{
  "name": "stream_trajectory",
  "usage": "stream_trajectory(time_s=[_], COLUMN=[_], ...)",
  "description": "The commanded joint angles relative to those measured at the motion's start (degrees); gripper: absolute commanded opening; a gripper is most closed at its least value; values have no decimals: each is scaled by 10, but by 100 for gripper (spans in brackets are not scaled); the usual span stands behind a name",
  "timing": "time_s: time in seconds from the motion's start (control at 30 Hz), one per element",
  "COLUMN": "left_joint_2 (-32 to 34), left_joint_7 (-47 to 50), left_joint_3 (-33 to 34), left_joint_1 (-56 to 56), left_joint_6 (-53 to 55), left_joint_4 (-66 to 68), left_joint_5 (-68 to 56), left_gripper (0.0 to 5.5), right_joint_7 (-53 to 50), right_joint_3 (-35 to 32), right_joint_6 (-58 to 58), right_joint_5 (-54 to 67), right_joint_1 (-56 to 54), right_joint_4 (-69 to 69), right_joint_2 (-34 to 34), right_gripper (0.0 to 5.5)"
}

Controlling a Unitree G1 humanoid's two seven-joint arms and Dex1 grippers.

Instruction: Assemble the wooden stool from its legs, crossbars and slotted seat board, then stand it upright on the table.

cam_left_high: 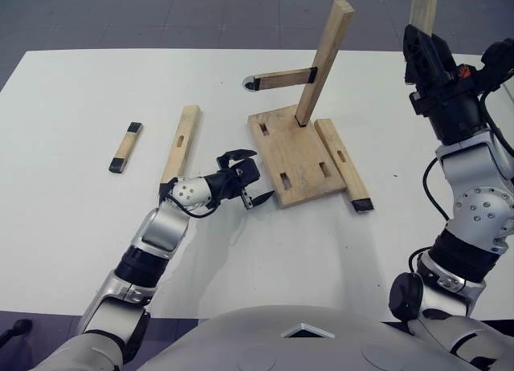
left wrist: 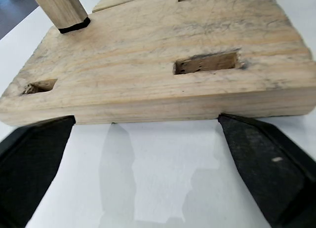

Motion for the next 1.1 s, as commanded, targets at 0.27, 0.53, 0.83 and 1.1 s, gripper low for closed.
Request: stream_trajectory(time_s=[0.27,0.53,0.83,1.1], left_joint_2=[14,16,18,49], left_joint_7=[-68,-8,112,118], left_joint_3=[213,378,358,344], left_joint_1=[-2,-57,-107,-116], left_joint_6=[232,467,482,477], left_joint_4=[-144,-147,-128,-128], left_joint_5=[-321,-762,-904,-922], left_gripper=[540,540,540,508], right_joint_7=[121,241,330,335], right_joint_3=[70,112,174,200], right_joint_6=[75,151,185,153], right_joint_5=[114,200,212,167], right_joint_1=[5,26,44,37], right_joint_4=[31,41,24,28], right_joint_2=[-55,-87,-127,-129], right_gripper=[211,211,211,211])
